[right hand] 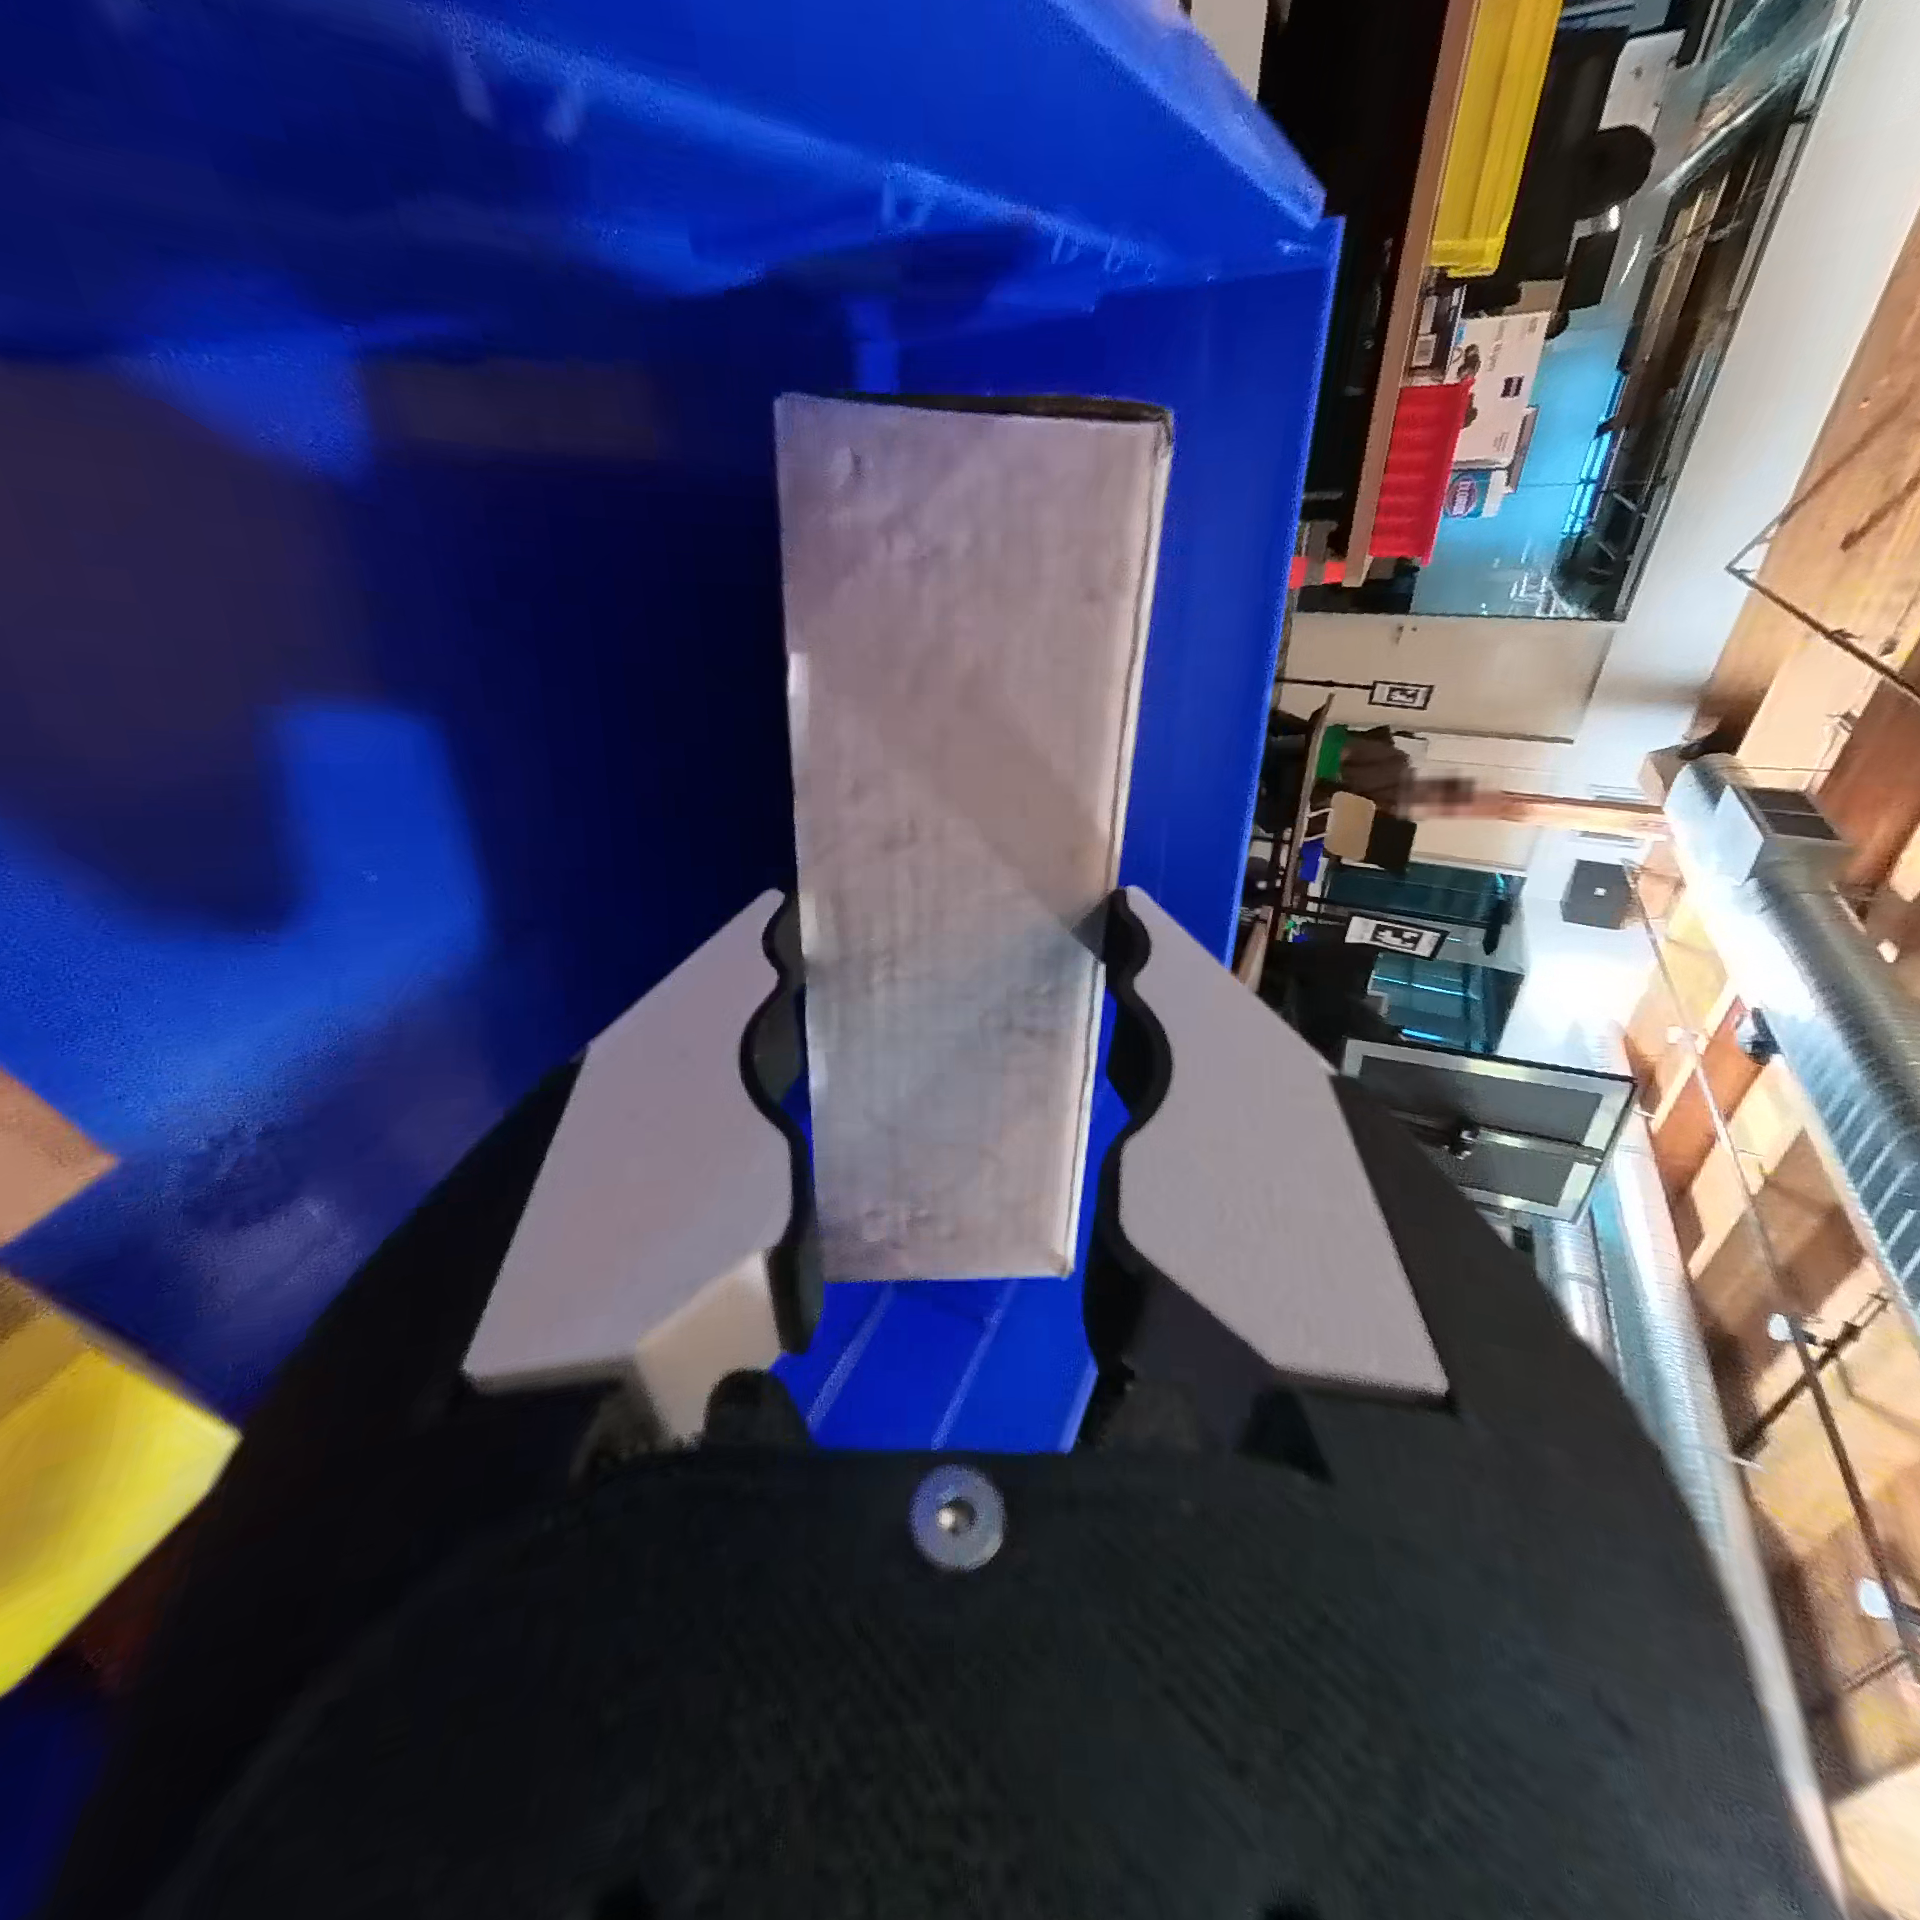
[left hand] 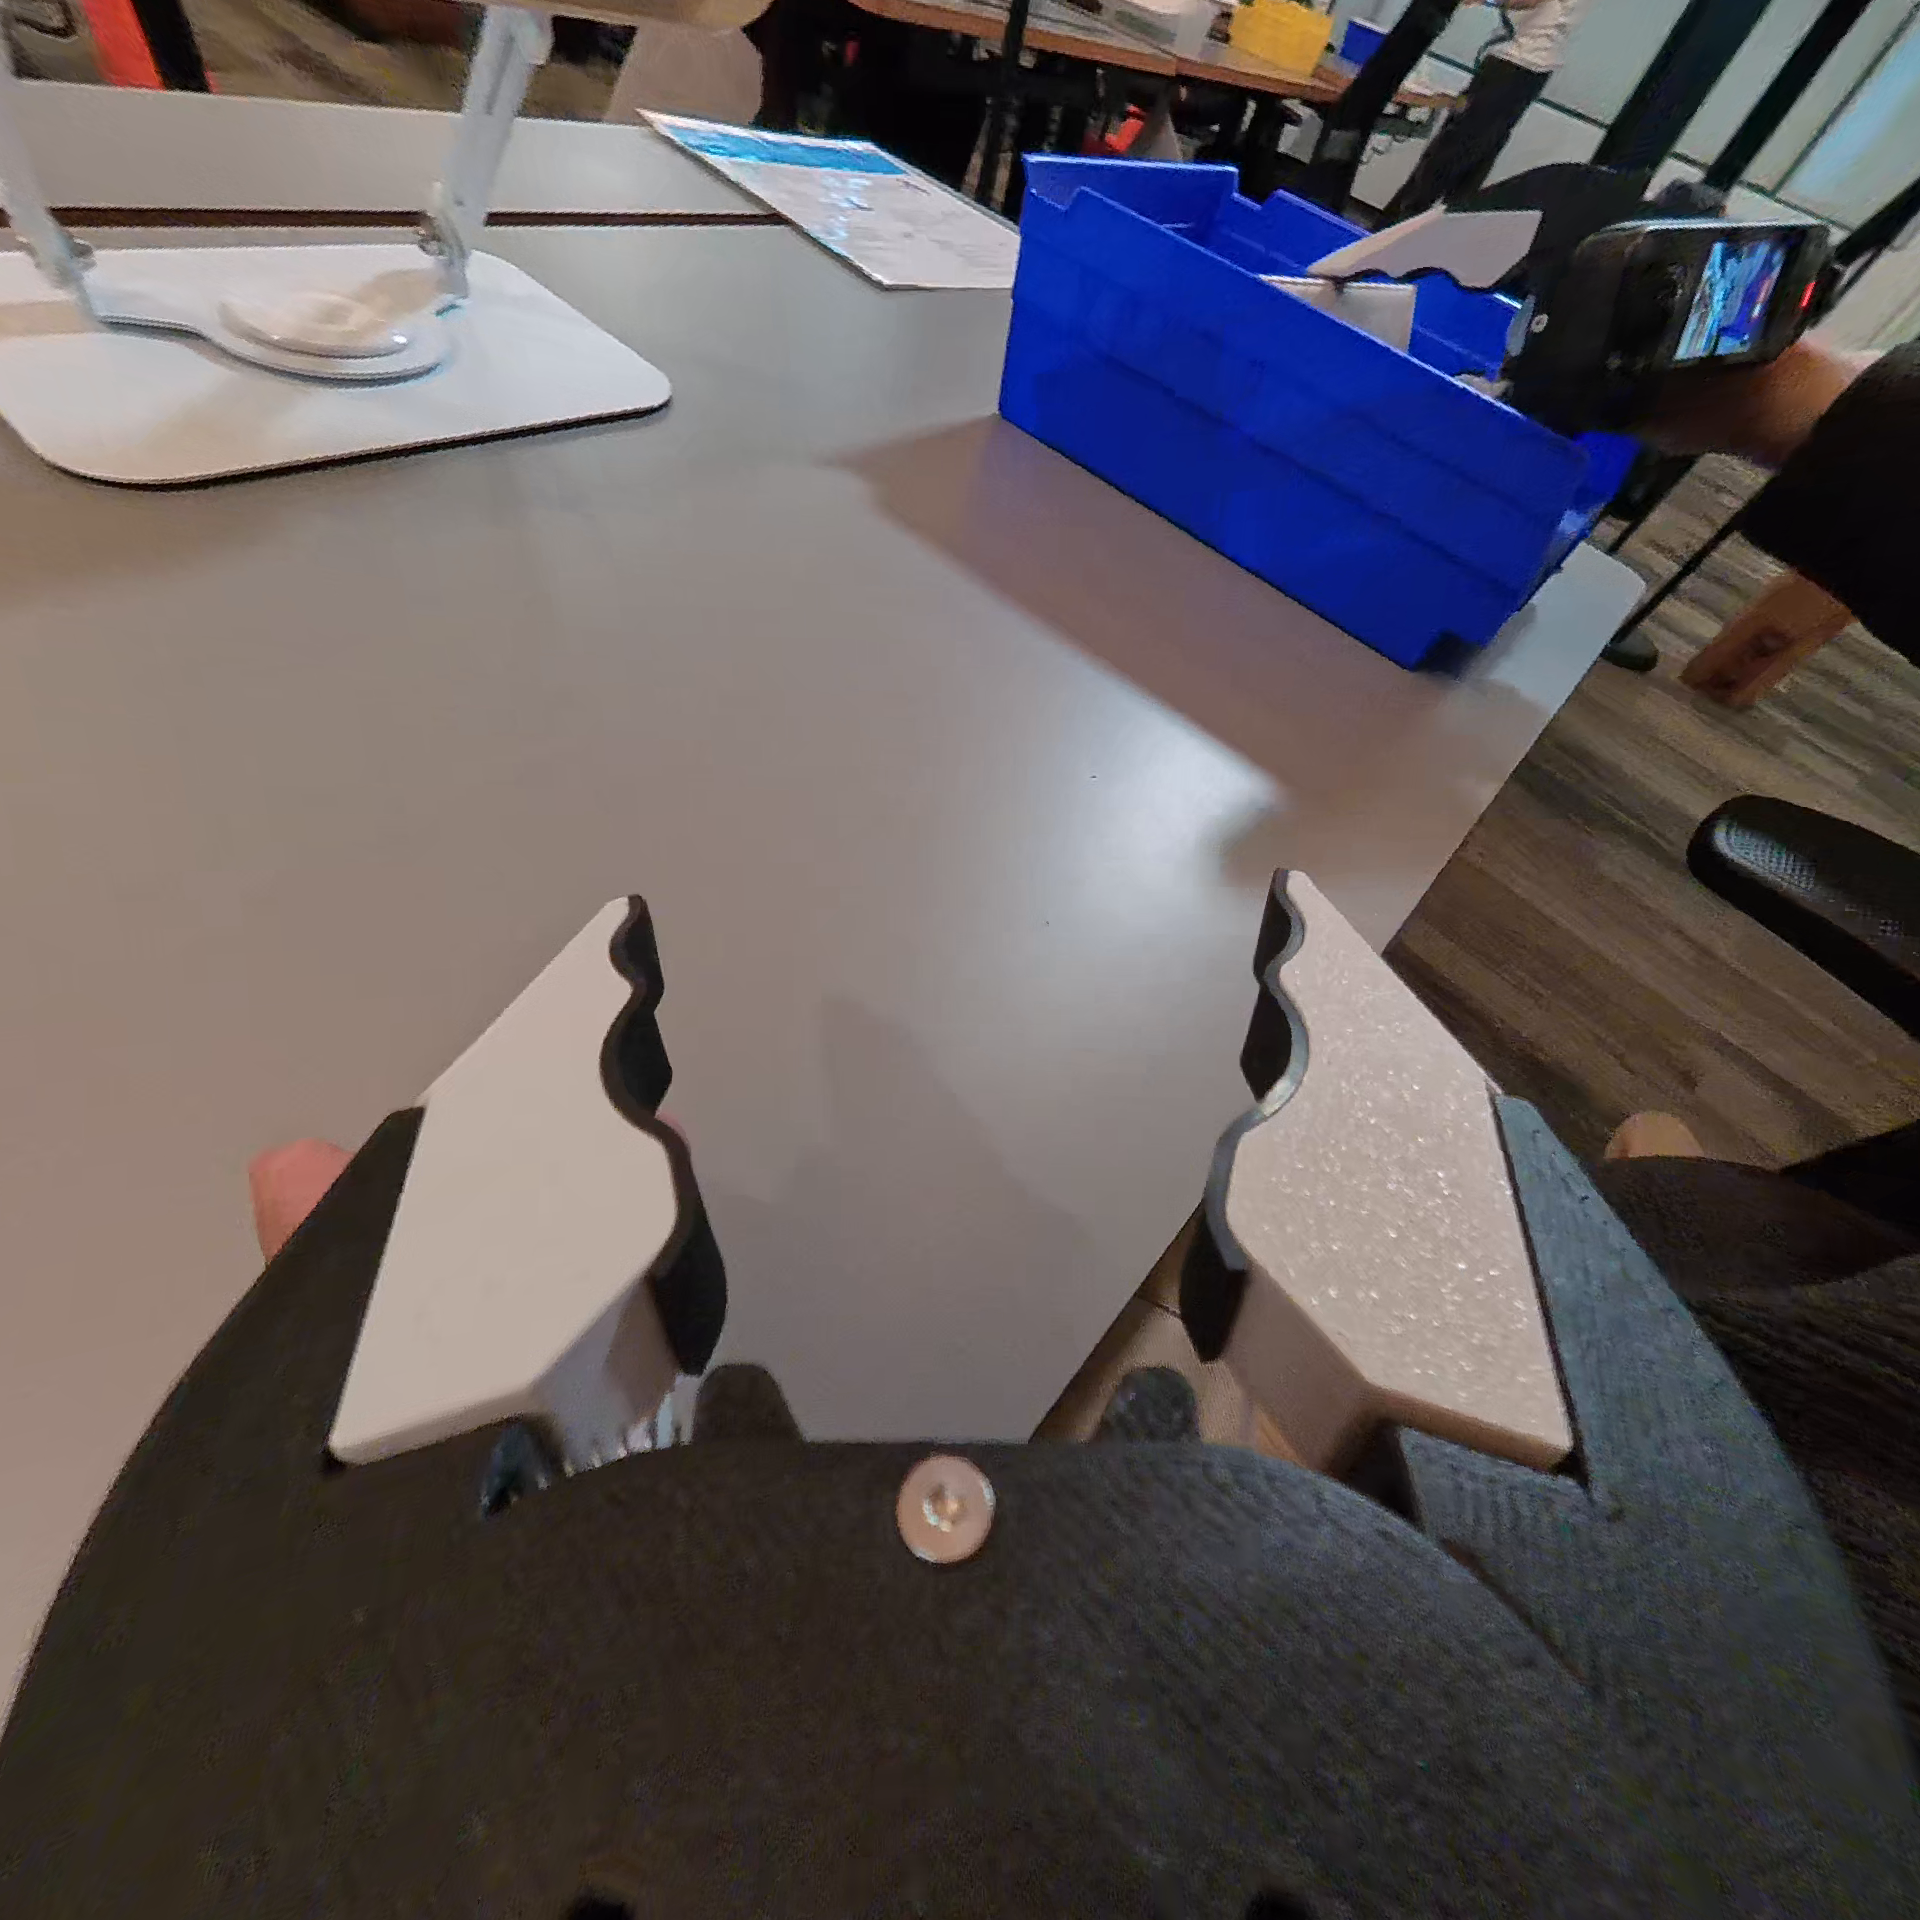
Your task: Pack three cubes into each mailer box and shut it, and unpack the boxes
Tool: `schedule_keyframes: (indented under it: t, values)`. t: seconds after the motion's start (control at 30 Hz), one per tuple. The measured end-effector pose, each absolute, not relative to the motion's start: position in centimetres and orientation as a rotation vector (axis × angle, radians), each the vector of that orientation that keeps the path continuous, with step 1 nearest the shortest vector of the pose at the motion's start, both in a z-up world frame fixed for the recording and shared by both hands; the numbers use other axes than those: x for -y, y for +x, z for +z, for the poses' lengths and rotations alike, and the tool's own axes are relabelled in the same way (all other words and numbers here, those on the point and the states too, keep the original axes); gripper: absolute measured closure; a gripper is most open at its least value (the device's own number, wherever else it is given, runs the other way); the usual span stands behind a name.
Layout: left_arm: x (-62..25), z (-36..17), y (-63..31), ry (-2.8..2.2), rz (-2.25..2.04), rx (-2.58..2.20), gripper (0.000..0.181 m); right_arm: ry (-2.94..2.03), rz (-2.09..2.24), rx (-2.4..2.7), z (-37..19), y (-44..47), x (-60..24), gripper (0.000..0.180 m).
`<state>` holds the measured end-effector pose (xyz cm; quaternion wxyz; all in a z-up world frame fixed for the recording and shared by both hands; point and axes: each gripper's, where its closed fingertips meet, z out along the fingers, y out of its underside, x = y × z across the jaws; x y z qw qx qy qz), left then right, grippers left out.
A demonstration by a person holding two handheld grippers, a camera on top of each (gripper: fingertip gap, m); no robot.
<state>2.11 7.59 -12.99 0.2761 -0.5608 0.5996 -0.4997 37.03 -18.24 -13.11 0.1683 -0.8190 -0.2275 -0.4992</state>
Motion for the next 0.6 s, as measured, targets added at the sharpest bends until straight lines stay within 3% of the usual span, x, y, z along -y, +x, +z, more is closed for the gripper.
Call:
schedule_keyframes:
  t: [0.13,0.27,0.43,0.47,0.6]
  values:
    - [-8.4,-13.1,1.3,-1.541,-1.316,-1.571,0.067,-2.349,-1.359,0.630,-13.3,37.6,18.0,0.121]
    - [-9.0,-13.1,0.5,-1.550,-1.291,-1.538,0.068,-2.544,-1.223,0.590,-15.3,37.3,20.1,0.087]
    - [-9.4,-13.2,0.3,-1.561,-1.282,-1.520,0.069,-2.532,-1.172,0.508,-13.8,36.0,22.1,0.096]
    - [-9.3,-13.2,0.3,-1.561,-1.280,-1.522,0.069,-2.527,-1.144,0.472,-13.4,35.6,22.5,0.102]
    - [-8.9,-13.5,0.5,-1.558,-1.274,-1.545,0.069,-2.549,-0.885,0.401,-13.8,32.9,23.3,0.156]
